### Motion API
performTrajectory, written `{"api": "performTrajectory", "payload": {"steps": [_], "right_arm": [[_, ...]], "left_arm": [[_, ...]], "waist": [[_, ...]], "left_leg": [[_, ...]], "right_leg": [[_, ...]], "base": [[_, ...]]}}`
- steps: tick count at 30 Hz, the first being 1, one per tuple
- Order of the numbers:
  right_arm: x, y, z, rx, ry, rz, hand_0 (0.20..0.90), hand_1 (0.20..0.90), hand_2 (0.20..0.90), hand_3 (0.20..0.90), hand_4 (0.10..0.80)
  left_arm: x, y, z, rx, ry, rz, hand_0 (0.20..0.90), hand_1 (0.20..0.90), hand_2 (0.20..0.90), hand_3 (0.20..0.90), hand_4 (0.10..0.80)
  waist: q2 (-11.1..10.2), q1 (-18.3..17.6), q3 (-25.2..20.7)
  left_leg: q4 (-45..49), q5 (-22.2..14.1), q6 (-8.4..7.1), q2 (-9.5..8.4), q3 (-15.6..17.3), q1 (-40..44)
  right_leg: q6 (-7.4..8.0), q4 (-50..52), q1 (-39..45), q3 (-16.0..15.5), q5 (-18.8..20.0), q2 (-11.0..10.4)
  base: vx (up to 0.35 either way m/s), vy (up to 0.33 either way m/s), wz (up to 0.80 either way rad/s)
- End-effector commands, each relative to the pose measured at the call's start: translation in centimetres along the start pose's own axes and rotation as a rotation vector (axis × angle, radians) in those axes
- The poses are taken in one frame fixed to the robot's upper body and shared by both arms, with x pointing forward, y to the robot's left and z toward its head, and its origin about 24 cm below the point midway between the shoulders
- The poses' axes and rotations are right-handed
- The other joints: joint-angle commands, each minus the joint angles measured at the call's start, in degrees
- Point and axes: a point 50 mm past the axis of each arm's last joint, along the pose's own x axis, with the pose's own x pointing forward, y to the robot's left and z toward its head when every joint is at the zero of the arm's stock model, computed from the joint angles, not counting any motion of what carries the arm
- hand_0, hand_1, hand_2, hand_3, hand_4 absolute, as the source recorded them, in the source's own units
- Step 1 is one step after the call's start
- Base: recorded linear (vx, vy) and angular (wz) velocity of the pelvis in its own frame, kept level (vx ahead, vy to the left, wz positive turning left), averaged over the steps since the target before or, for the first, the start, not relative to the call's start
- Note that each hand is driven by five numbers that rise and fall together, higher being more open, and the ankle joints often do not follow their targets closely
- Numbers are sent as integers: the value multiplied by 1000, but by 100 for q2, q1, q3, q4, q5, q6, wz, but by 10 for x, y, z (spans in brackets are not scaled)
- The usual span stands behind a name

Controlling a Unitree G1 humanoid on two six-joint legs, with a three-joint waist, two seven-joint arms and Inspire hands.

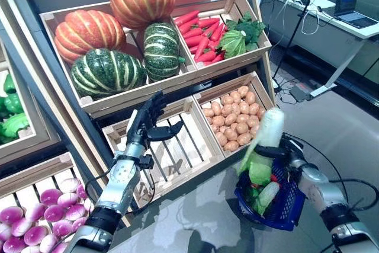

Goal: Put vegetables into the basket

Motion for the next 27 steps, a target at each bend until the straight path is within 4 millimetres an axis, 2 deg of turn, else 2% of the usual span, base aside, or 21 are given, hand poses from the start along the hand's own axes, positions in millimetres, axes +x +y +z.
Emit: {"api": "performTrajectory", "payload": {"steps": [1,6,8,13,16,17,19,21,23,27], "right_arm": [[0,-44,48,75,-228,-215,300,300,300,300,400],[10,-53,41,133,-150,-354,300,300,300,300,400],[14,-55,47,143,-134,-396,300,300,300,300,400],[15,-68,68,198,-160,-477,300,300,300,300,400],[14,-72,78,185,-187,-511,300,300,300,300,400],[13,-74,87,168,-215,-530,300,300,300,300,400],[11,-76,99,141,-249,-550,300,300,300,300,400],[6,-78,122,112,-332,-572,300,300,300,300,400],[4,-75,133,102,-367,-571,300,300,300,300,400],[-1,-80,156,111,-407,-610,300,300,300,300,400]], "left_arm": [[10,3,16,-33,-114,49,900,900,900,900,800],[2,-19,-7,-79,-38,43,900,900,900,900,800],[3,-24,-9,-94,-33,29,900,900,900,900,800],[5,-34,-3,-98,-65,-39,900,900,900,900,800],[5,-39,3,-79,-91,-83,900,900,900,900,800],[7,-42,9,-92,-116,-96,900,900,900,900,800],[9,-42,19,-117,-156,-103,900,900,900,900,800],[13,-44,39,-158,-252,-105,900,900,900,900,800],[13,-43,48,-195,-288,-87,900,900,900,900,800],[18,-48,67,-233,-343,-84,900,900,900,900,800]], "waist": [[123,45,-459],[144,236,-253],[161,310,-108],[313,452,234],[418,482,334],[488,473,418],[555,445,576],[698,340,1077],[739,277,1381],[735,298,1742]], "left_leg": [[-18,-67,122,-14,34,-374],[-18,-29,146,-29,-53,-643],[-18,4,148,-32,-98,-777],[18,51,141,-57,-265,-997],[81,52,130,-95,-361,-1065],[273,2,125,-136,-375,-1180],[883,-189,140,-140,-314,-1497],[2485,-791,201,-55,-238,-2285],[3323,-1121,290,0,-157,-2786],[4726,-1693,542,-127,-288,-3905]], "right_leg": [[-564,5,-321,-27,310,316],[-574,5,-601,4,351,338],[-588,5,-729,2,378,343],[-611,5,-889,-85,395,329],[-625,5,-899,-132,391,311],[-635,95,-969,-152,349,272],[-689,534,-1232,-218,176,165],[-828,2093,-2031,-292,-422,-66],[-909,3180,-2659,-262,-762,-242],[-993,4834,-3811,-112,-1297,-525]], "base": [[-53,-99,-12],[-87,-103,-8],[-140,-123,-17],[-74,-98,0],[14,-59,9],[-41,6,20],[-107,40,17],[-259,92,14],[-232,94,4],[-204,58,-6]]}}
